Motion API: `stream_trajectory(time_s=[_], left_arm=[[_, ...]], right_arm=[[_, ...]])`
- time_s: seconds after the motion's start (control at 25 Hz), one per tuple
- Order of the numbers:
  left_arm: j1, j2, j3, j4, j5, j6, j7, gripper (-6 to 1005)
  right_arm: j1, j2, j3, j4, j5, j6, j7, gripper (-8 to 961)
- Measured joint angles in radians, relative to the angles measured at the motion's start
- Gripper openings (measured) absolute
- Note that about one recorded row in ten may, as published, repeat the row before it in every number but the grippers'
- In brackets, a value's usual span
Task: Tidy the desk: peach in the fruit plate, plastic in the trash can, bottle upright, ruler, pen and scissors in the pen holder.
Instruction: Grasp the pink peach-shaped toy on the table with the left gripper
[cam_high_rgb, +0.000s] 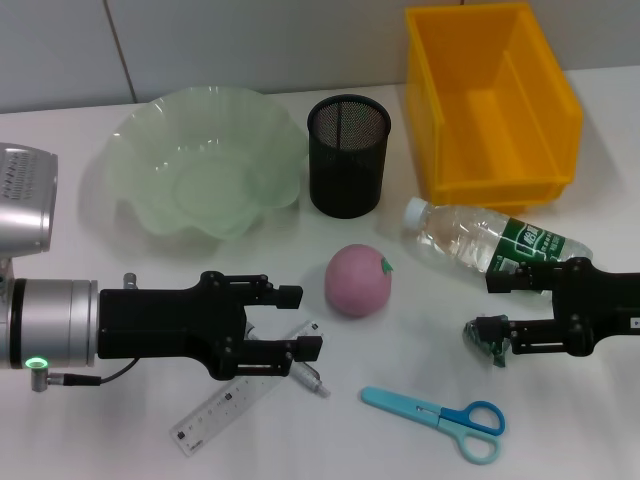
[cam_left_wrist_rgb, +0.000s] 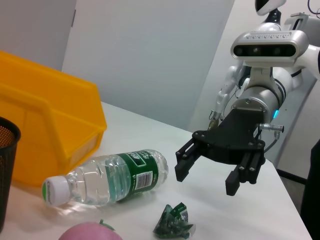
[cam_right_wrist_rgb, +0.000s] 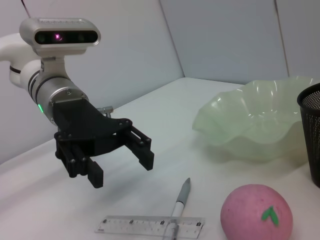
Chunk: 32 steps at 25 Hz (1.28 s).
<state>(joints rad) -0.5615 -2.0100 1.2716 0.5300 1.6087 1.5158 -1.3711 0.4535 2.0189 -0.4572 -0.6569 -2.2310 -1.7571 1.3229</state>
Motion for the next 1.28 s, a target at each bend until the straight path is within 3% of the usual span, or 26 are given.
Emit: stream_trajectory(time_s=[0.68, 0.96, 1.08, 1.12, 1.16, 1.28], left_arm=[[-0.001, 0.010, 0.002, 0.008, 0.001, 0.010, -0.003, 700], [-0.004, 0.013, -0.003, 0.158, 0.047, 0.005, -0.051, 698], [-0.036, -0.003, -0.021, 0.232, 0.129, -0.015, -0.076, 698], [-0.068, -0.022, -0.032, 0.264, 0.191, -0.033, -0.080, 698], [-0.068, -0.022, -0.032, 0.264, 0.191, -0.033, -0.080, 697], [-0.110, -0.049, -0.035, 0.292, 0.284, -0.079, -0.080, 697]], right_arm=[[0.004, 0.004, 0.000, 0.002, -0.003, 0.001, 0.005, 729], [-0.002, 0.003, 0.000, 0.004, -0.003, 0.002, 0.011, 729], [-0.004, 0.004, 0.000, 0.004, -0.002, 0.002, 0.024, 729], [-0.004, 0.004, 0.000, 0.005, -0.002, 0.003, 0.032, 729], [-0.004, 0.004, 0.000, 0.005, -0.002, 0.003, 0.032, 729], [-0.005, 0.005, 0.000, 0.005, -0.003, 0.003, 0.037, 729]])
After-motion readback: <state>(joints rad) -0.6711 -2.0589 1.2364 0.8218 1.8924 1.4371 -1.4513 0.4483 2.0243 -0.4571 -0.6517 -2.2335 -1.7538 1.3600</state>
